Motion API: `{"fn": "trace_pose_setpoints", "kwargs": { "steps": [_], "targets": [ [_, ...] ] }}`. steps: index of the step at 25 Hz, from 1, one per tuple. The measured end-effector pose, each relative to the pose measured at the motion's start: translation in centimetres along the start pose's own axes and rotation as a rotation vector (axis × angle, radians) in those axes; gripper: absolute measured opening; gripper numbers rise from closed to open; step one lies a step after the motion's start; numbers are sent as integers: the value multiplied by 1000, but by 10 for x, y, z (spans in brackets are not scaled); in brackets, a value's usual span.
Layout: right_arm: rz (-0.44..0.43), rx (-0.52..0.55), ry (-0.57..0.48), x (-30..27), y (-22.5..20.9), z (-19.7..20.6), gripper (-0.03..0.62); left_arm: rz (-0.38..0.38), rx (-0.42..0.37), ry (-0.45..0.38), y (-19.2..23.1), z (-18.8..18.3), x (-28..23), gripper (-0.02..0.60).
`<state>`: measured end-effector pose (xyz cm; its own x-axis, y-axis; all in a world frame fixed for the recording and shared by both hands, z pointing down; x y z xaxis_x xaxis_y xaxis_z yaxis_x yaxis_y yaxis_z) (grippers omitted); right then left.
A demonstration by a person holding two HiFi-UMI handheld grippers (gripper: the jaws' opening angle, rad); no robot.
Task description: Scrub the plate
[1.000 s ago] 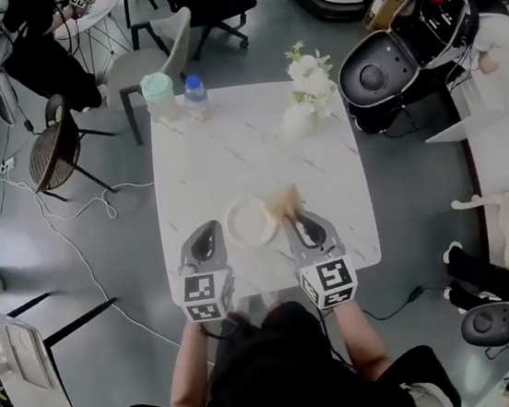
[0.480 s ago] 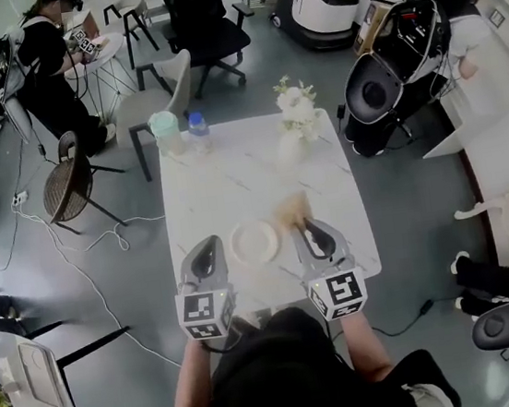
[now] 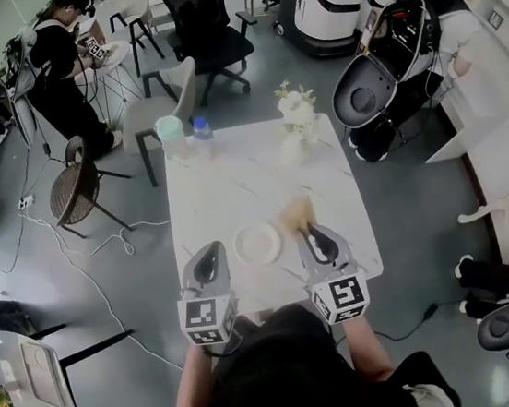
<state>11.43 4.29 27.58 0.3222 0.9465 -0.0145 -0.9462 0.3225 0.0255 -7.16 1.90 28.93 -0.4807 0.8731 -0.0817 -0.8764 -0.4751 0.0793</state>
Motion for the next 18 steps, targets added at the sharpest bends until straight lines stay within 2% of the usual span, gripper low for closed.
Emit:
{"fn": "trace_pose_setpoints", "kwargs": {
  "steps": [18],
  "targets": [
    [-5,-13,-2,1,3,1,69,5,-11,-6,-6,-3,3,8]
  ]
}}
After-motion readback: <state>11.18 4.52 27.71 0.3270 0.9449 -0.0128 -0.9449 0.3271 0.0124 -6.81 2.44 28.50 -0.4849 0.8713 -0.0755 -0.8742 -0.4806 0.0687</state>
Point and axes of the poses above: the fingertips, and each gripper's own axes: x backward along the fingers, y to its left, z out of its underside, the point moved 1 cm from there along x, backward along the fingers, and after that the axes turned 9 degrees about -y, right-handed, at the moved point
